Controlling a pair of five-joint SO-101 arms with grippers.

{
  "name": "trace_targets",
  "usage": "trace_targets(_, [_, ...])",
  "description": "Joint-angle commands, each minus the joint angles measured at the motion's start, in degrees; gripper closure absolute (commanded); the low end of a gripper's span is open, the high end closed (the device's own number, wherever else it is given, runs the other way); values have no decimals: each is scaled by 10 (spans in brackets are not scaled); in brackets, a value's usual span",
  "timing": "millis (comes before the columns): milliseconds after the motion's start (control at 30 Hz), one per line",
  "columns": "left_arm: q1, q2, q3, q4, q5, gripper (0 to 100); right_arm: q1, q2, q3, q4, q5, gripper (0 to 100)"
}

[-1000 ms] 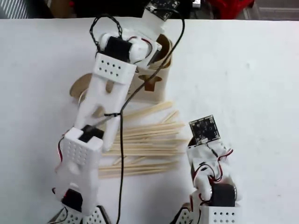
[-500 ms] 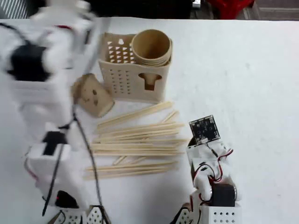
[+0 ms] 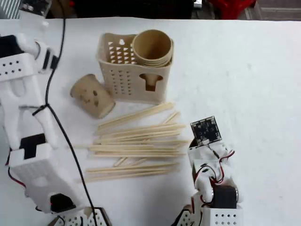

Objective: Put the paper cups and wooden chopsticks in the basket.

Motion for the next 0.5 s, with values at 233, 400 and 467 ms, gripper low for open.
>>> trace_targets(233, [75,124,-38,18,-4,789,6,-6,-4,-3,4,981])
trace_targets(400, [95,158,-96,76,-3,789,6,-6,-4,-9,4,981])
trace_targets(467, [96,176,-107,76,-2,789,7,-6,-4,-9,4,981])
